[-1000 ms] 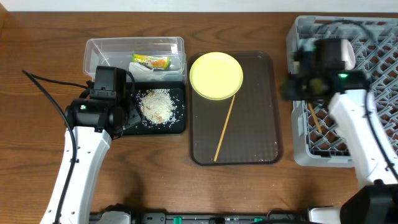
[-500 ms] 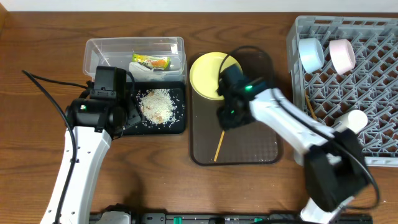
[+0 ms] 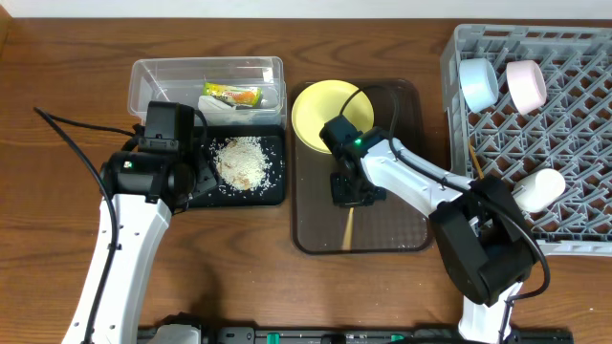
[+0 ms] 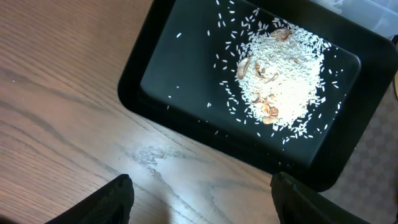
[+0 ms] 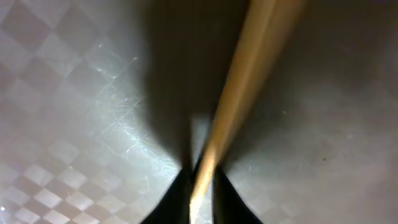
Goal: Sort waste into correct bins and load items into the dishwasher rack
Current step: 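Return the right gripper to the tray and pinch the second chopstick, then insert the second chopstick into the dish rack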
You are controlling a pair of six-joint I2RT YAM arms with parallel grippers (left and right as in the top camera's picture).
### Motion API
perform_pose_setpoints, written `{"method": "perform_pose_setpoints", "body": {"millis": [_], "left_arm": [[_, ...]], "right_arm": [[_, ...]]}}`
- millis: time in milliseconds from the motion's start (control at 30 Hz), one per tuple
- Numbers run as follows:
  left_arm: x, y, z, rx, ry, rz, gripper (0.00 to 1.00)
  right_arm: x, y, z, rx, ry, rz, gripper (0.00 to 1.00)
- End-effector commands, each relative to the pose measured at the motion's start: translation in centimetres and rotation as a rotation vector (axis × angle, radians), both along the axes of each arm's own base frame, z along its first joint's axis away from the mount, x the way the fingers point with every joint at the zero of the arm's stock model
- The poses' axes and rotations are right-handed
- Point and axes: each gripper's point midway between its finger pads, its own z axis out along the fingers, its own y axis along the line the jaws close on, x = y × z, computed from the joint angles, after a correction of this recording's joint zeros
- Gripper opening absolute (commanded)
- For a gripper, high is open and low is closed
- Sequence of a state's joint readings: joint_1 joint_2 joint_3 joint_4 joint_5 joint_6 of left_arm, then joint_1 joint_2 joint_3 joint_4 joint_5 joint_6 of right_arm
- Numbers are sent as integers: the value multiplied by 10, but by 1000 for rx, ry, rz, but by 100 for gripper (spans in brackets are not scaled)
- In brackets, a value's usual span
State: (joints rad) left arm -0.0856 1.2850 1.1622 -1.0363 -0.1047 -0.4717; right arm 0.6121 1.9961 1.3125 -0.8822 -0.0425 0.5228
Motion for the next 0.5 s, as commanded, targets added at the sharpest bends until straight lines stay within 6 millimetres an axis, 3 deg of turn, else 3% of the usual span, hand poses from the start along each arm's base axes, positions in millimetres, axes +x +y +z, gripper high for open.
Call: {"method": "perform_pose_setpoints", "body": {"millis": [0, 167, 467], "left_arm": [[-1, 3, 0, 6, 3, 11, 73], [0, 3, 0, 6, 3, 11, 74], [0, 3, 0, 6, 3, 12, 74]], "right_arm": [[5, -11, 2, -26, -6, -56, 2], [22, -42, 34, -48, -82, -115, 1], [60, -117, 135, 20, -353, -57, 1]]}}
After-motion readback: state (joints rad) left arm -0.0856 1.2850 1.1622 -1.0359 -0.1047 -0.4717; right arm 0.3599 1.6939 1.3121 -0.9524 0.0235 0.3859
